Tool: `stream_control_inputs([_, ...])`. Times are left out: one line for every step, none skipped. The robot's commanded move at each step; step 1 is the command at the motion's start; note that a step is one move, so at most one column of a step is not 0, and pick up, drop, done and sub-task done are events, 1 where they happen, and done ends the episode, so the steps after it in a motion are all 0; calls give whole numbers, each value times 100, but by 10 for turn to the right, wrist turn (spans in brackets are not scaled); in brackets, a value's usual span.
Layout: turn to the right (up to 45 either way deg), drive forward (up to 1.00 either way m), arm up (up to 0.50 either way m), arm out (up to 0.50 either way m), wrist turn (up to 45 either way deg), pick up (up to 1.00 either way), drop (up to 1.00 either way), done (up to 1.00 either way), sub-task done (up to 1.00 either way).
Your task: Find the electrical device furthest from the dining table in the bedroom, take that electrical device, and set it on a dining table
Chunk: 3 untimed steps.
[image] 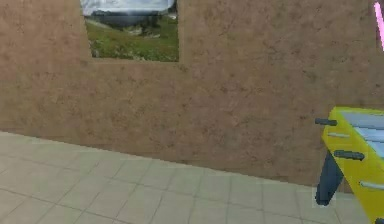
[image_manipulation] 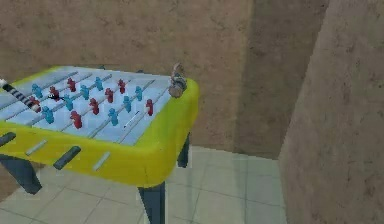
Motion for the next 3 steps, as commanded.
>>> stream_control_inputs([450,0,0,0,0,0,0,0,0])
stream_control_inputs([450,0,0,0,0,0,0,0,0])
stream_control_inputs([30,0,0,0,0,0,0,0,0])
